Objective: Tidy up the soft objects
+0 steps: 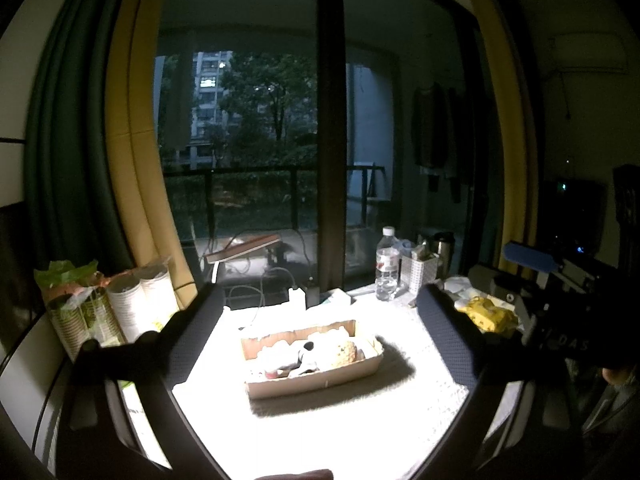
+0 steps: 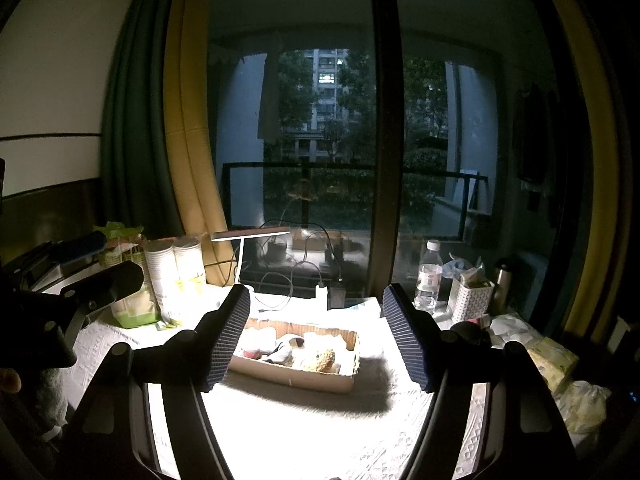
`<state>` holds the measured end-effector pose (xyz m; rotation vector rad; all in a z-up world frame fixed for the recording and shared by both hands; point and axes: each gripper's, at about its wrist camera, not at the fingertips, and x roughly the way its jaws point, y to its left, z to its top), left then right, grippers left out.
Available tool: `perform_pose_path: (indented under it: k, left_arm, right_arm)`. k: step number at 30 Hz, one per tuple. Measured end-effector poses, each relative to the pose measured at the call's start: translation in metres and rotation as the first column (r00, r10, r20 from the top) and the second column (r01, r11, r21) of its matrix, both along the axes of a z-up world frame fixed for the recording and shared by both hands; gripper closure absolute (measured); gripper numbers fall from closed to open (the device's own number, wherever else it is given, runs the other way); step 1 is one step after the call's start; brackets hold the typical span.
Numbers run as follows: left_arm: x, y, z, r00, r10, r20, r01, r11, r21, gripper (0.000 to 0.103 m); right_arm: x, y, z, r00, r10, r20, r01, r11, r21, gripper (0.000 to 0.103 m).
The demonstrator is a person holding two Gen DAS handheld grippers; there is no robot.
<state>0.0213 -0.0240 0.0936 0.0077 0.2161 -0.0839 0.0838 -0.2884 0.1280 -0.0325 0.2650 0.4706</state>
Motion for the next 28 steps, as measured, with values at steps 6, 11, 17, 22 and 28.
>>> perform_pose_path:
  k: [6,11,17,22,28]
  left_arm:
    - [0.000,0.000,0.000,1.000,0.000,0.000,0.000,1.000,-0.001,0.005]
    - [0.000,0.000,0.000,1.000,0.001,-0.001,-0.001,1.000,-0.001,0.005]
    - [0.001,0.000,-0.001,1.000,0.000,-0.003,0.000,1.000,-0.001,0.005]
    - [0.001,-0.001,-0.005,1.000,-0.001,-0.005,0.001,1.000,-0.001,0.005]
    - [0.008,-0.005,-0.013,1.000,-0.008,-0.024,0.009,1.000,0.004,0.005]
  right_arm:
    - [0.000,-0.001,0.001,1.000,0.001,0.000,-0.001,1.000,-0.001,0.031]
    - [0.000,-0.001,0.000,1.000,0.002,-0.001,-0.002,1.000,0.000,0.031]
    - [0.001,0.000,0.000,1.000,0.002,-0.002,-0.002,1.000,0.000,0.031]
    - [0.001,-0.002,-0.001,1.000,0.004,-0.006,-0.004,1.000,0.001,0.031]
    - [0.007,0.000,-0.015,0.999,0.010,-0.033,-0.010,1.000,0.002,0.031]
